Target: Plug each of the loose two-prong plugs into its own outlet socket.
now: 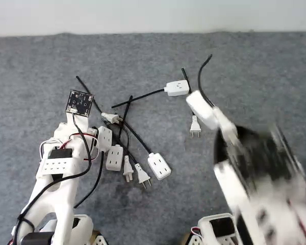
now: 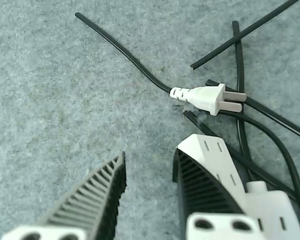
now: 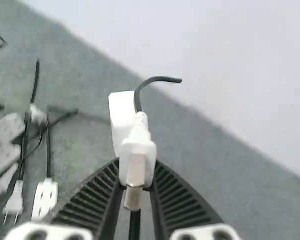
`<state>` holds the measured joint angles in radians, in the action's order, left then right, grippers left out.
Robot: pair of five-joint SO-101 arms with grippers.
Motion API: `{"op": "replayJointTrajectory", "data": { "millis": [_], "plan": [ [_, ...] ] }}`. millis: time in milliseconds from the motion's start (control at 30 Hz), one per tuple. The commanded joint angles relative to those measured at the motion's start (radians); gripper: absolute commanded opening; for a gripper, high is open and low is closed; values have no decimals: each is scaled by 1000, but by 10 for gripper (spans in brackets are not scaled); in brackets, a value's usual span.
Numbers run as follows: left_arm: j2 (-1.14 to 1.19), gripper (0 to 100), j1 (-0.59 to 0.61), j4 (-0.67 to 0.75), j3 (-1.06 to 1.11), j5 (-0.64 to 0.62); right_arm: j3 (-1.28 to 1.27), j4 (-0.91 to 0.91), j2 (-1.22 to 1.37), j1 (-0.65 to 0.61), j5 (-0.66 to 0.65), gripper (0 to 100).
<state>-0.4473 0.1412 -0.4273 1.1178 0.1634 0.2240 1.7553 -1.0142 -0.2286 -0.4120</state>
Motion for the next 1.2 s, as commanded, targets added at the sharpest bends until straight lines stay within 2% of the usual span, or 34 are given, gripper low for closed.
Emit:
{"op": "replayJointTrajectory", "data": {
  "millis": [0, 267, 533, 733, 1167],
  "plan": [
    [-6, 160, 0, 23, -4, 14, 8, 7, -147, -2, -14, 8],
    [-6, 160, 0, 23, -4, 14, 8, 7, -421, -1, -14, 8],
    [-6, 160, 0, 23, -4, 14, 8, 7, -568, -1, -14, 8],
    [-6, 160, 0, 23, -4, 14, 6, 25, -618, 1, -71, 8],
    [-6, 160, 0, 23, -4, 14, 6, 36, -622, -2, -44, 8]
  ]
}}
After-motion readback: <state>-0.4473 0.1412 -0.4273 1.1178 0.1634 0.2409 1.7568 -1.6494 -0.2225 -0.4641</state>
